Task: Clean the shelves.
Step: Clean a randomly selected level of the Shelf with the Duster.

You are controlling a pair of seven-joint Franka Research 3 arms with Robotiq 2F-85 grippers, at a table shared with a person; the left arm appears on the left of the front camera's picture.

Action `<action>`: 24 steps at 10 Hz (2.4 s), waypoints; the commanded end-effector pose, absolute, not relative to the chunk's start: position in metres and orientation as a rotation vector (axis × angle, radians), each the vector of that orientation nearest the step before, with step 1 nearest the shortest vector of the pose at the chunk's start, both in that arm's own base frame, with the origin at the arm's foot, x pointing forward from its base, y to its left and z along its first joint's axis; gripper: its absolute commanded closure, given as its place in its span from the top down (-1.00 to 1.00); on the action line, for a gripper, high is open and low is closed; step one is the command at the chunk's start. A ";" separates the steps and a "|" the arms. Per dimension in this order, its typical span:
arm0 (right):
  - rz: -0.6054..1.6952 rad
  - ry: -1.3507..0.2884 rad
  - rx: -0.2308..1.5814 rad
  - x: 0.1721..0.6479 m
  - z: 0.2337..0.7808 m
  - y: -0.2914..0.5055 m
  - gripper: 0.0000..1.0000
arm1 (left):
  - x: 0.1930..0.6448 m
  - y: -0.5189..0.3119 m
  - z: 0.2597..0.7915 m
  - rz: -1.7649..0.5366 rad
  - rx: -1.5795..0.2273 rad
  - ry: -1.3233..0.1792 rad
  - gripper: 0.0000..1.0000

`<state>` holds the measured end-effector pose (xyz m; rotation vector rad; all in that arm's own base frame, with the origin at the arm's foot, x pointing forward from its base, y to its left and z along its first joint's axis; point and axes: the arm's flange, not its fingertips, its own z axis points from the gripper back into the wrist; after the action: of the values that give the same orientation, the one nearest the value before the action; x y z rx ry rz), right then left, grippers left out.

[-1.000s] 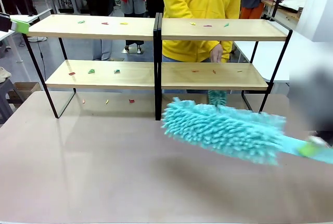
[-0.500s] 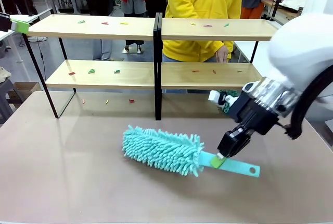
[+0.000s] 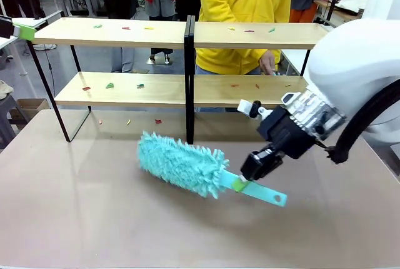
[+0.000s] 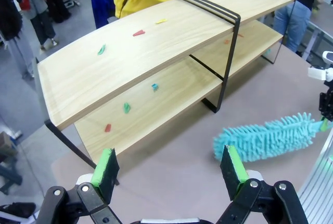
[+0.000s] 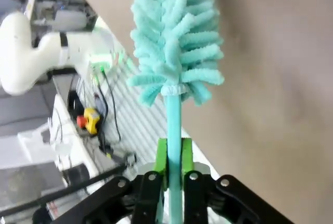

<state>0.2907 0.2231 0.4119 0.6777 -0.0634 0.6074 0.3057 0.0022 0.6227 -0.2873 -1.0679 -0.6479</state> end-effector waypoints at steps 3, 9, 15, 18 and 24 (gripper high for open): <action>0.454 -0.194 0.577 0.290 0.379 0.291 -0.75 | 0.304 0.002 0.623 -0.639 -0.280 -1.057 1.00; 0.413 -0.398 0.551 0.291 0.389 0.285 -0.75 | 0.304 0.002 0.623 -0.639 -0.280 -1.057 1.00; 0.353 -0.471 0.526 0.334 0.382 0.340 -0.75 | 0.304 0.002 0.623 -0.639 -0.280 -1.057 1.00; 0.284 -0.516 0.514 0.363 0.364 0.362 -0.75 | 0.304 0.002 0.623 -0.639 -0.280 -1.057 1.00; 0.193 -0.511 0.433 0.411 0.352 0.388 -0.75 | 0.304 0.002 0.623 -0.639 -0.280 -1.057 1.00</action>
<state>0.4015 0.3540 0.3205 0.4541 -0.5000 0.2249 0.3058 0.0023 0.6226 -0.2873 -1.0678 -0.6477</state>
